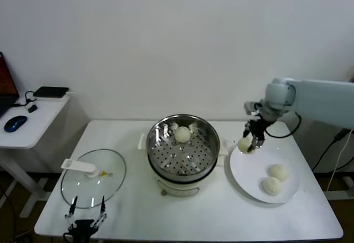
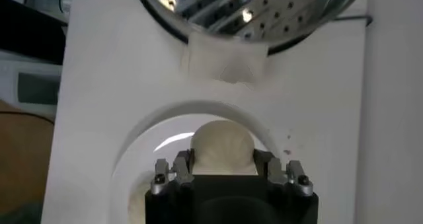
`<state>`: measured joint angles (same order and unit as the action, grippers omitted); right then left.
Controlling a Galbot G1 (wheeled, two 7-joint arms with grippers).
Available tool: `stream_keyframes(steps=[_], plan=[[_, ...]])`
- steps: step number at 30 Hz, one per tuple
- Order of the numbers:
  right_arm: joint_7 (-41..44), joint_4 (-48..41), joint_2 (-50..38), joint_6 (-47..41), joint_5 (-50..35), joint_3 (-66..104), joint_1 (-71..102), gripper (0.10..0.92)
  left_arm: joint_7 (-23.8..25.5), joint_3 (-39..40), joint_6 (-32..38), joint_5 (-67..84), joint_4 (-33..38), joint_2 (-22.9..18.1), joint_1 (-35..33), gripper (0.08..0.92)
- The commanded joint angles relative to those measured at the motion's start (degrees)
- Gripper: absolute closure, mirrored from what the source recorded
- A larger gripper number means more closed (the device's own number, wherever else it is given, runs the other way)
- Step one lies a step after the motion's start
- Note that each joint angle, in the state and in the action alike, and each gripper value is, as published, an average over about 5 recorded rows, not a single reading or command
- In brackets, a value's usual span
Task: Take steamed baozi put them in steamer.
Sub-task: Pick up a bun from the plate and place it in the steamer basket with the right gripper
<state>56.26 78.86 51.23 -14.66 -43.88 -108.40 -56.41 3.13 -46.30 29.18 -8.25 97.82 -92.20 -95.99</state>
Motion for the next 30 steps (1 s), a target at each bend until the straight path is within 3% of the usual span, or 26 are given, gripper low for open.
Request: stream_keyframes(steps=[1, 7, 13, 22, 30], plan=[[1.4, 9.2, 5.8, -2.7, -13.8, -2.2, -15.2, 0.414, 0.1, 0.2, 0.0, 0.0, 0.9, -0.9, -0.3, 0.177], [-5.9, 11.2, 10.7, -11.0, -18.2, 4.5, -9.6, 0.414, 0.4, 0.0, -0.3, 0.2, 1.4, -0.7, -0.7, 0.177], [-11.2, 4.4, 20.5, -15.6, -17.0, 11.0, 0.1, 0.414, 0.5, 0.0, -0.5, 0.2, 2.1, -1.2, -0.7, 0.177], [-11.4, -9.8, 31.1, -15.7, -10.3, 15.9, 12.3, 0.414, 0.4, -0.1, -0.2, 0.2, 1.8, -1.5, -0.9, 0.177], [-11.0, -15.8, 34.4, -15.2, -6.4, 16.3, 19.1, 0.414, 0.5, -0.2, -0.3, 0.3, 1.6, -1.6, -0.8, 0.177]])
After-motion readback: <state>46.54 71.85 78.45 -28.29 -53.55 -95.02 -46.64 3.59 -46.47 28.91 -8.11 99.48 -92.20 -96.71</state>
